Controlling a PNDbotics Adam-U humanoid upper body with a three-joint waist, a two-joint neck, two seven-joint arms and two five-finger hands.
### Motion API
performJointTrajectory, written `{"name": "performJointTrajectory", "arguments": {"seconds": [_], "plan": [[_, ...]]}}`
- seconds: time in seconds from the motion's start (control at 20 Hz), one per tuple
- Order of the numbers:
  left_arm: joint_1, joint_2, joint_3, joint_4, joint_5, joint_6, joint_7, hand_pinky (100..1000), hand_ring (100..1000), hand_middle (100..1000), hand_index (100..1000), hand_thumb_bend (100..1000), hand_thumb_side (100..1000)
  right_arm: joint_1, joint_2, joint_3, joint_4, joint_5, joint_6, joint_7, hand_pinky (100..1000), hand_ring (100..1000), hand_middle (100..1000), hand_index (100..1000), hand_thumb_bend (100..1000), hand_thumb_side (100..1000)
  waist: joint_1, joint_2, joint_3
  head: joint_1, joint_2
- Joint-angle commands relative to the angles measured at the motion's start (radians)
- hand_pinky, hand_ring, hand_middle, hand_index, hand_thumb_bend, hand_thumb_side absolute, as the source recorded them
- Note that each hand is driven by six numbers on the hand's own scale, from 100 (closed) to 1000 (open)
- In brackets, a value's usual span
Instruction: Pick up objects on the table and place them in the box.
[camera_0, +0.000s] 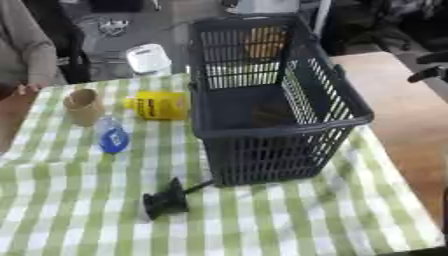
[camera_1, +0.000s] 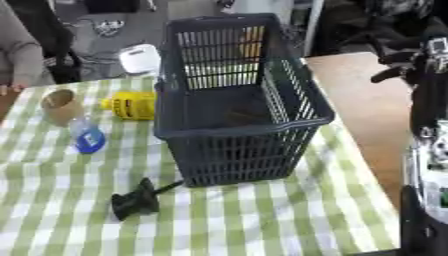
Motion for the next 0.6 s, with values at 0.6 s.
{"name": "performJointTrajectory", "arguments": {"seconds": [0.6], "plan": [[0.013, -0.014, -0.009, -0.006, -0.026, -0.009, -0.053, 703, 591, 546, 747, 980, 633, -0.01, -0.016, -0.005, -0.022, 0.005, 0.002, -0.007, 453, 578, 612, 703, 100, 630, -0.006, -0.024, -0.005, 0.002, 0.013]]}}
